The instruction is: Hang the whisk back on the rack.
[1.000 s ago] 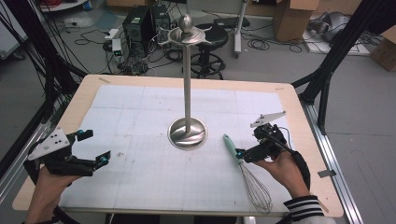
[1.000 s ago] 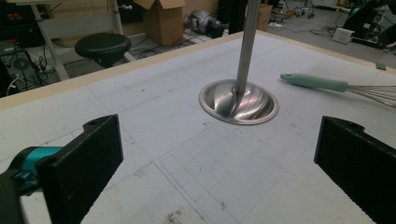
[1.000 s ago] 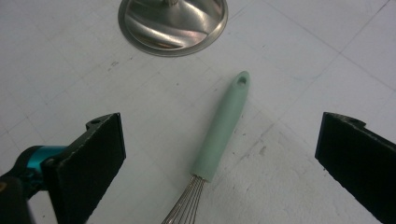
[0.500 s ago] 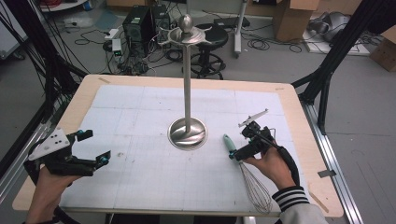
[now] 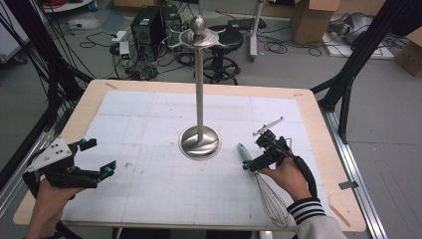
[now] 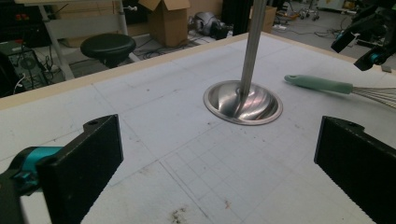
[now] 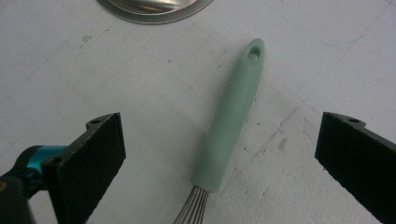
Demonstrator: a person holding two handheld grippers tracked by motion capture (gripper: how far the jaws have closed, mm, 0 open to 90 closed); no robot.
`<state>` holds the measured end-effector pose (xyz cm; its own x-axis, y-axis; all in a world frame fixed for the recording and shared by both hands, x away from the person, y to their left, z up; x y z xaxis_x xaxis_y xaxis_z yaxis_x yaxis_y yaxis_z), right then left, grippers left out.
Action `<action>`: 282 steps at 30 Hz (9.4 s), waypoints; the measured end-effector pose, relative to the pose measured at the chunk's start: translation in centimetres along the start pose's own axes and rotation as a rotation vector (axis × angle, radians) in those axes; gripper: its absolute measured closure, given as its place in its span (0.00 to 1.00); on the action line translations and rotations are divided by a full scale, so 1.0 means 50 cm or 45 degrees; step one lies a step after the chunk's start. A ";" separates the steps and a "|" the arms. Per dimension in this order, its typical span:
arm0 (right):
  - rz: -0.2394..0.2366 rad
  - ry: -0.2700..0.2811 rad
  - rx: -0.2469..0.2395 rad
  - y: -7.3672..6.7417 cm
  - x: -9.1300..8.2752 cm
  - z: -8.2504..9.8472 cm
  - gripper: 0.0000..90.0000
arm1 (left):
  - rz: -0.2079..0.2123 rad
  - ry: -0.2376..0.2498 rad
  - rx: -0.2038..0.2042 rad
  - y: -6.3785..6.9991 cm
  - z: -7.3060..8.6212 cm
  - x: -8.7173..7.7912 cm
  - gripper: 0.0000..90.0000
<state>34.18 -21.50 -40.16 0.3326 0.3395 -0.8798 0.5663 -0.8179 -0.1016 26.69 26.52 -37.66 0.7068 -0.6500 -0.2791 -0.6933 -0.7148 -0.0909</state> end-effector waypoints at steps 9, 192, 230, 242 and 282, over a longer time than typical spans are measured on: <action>-0.008 -0.024 0.007 0.001 0.012 0.005 0.01 | 0.015 -0.003 0.005 0.004 0.000 0.007 0.02; -0.508 0.735 -0.291 -0.005 -0.323 -0.181 0.77 | 0.056 0.014 0.000 0.006 0.004 0.007 0.02; -0.517 0.754 -0.322 -0.042 -0.321 -0.272 0.77 | 0.063 0.014 0.015 0.003 0.000 0.002 0.02; -0.508 0.733 -0.319 -0.045 -0.305 -0.285 0.77 | 0.066 0.019 0.010 0.002 0.000 0.000 0.02; -0.517 0.699 -0.339 -0.074 -0.242 -0.331 0.77 | 0.074 0.035 0.001 -0.002 0.002 -0.005 0.02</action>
<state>40.54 -14.92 -21.46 0.3481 0.8327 -0.4307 0.8660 -0.4615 -0.1924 26.58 26.78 -37.66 0.6691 -0.6970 -0.2577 -0.7332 -0.6757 -0.0763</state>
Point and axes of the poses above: each handheld gripper's, and its own axes: x roughly forward along the jaws, z roughly out of its underside, y roughly to its right, the point moved 4 cm from there along x, roughly forward along the jaws, and after that the axes turned 8 degrees about x, right-handed, at the moved point
